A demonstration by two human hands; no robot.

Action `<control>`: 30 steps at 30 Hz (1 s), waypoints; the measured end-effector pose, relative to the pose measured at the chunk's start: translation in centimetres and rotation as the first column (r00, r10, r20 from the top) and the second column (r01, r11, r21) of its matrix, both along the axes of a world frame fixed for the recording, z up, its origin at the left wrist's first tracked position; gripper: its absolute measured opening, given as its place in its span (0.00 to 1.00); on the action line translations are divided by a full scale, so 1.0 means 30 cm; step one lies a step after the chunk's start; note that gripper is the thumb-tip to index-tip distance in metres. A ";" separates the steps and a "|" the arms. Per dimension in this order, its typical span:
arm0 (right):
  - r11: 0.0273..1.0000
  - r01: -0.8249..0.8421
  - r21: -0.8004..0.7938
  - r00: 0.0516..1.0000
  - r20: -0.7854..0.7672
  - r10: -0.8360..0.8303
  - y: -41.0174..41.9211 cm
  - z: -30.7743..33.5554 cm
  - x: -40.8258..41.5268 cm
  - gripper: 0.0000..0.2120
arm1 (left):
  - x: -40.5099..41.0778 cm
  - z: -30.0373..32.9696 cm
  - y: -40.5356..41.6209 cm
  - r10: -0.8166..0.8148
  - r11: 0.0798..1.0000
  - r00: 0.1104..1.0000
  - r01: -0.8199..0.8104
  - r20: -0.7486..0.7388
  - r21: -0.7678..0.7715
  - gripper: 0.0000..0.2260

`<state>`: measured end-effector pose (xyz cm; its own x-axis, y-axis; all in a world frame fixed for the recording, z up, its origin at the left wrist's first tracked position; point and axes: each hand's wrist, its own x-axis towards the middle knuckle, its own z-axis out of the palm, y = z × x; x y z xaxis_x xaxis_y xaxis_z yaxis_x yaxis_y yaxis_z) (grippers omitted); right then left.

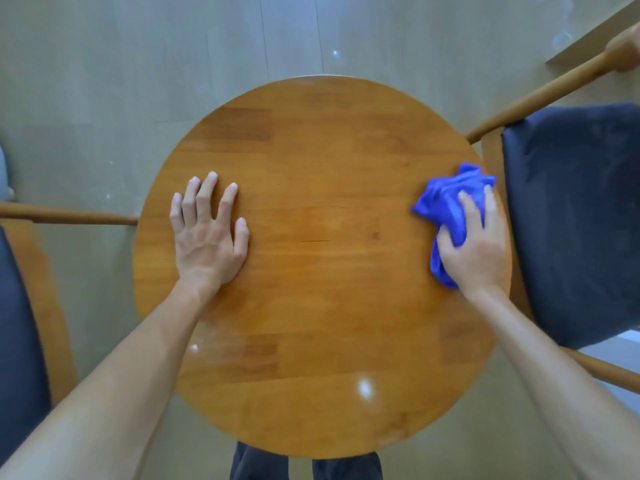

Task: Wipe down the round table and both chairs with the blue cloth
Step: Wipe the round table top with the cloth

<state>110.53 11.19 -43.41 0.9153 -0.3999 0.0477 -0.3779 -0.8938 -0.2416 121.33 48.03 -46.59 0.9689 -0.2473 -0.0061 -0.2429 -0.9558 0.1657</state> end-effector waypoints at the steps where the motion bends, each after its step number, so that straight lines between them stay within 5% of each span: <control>1: 0.988 0.157 -0.006 0.988 0.009 -0.157 0.020 0.000 0.089 0.26 | 0.000 -0.004 -0.001 -0.003 1.000 1.000 0.003 0.006 0.001 0.24; 4: 0.927 0.373 -0.031 0.927 -0.019 -0.374 0.159 -0.012 0.408 0.28 | -0.004 -0.013 0.005 -0.004 1.000 1.000 0.004 0.025 0.011 0.24; 6: 0.934 0.355 -0.031 0.934 -0.037 -0.356 0.297 -0.020 0.597 0.29 | -0.006 -0.020 0.006 -0.011 1.000 0.999 0.011 0.039 0.010 0.23; 8: 0.985 0.169 -0.027 0.984 -0.045 -0.170 0.483 -0.030 0.713 0.30 | -0.004 -0.025 0.010 -0.017 1.000 0.999 0.017 0.045 0.012 0.23; 10: 0.981 -0.193 -0.021 0.980 -0.051 0.191 0.654 -0.020 0.743 0.29 | -0.005 -0.022 0.011 -0.014 1.000 0.999 0.013 0.051 0.014 0.23; 13: 0.770 -0.637 0.038 0.763 -0.113 0.637 0.687 -0.021 0.661 0.29 | -0.009 -0.015 0.004 -0.014 1.000 0.998 0.015 0.058 -0.002 0.23; 15: 0.699 -0.710 0.089 0.696 -0.064 0.715 0.566 -0.009 0.575 0.27 | -0.010 -0.010 0.004 -0.015 1.000 0.999 0.016 0.051 -0.011 0.22; 18: 0.840 -0.536 0.084 0.844 0.015 0.536 0.294 -0.013 0.381 0.24 | -0.009 -0.008 0.009 -0.011 1.000 1.000 0.012 0.019 -0.023 0.23; 21: 0.988 -0.146 0.056 0.989 0.006 0.146 0.058 0.004 0.096 0.24 | -0.007 -0.011 0.011 -0.002 0.999 1.000 0.003 0.005 -0.046 0.23; 26: 0.891 0.449 0.075 0.892 0.019 -0.451 0.176 -0.028 -0.250 0.24 | -0.006 0.007 0.033 -0.002 0.995 0.999 -0.002 -0.048 -0.100 0.22; 30: 0.905 0.415 0.095 0.905 0.063 -0.422 0.574 -0.040 -0.167 0.24 | 0.019 0.052 0.060 0.010 0.940 0.984 -0.069 -0.177 -0.333 0.22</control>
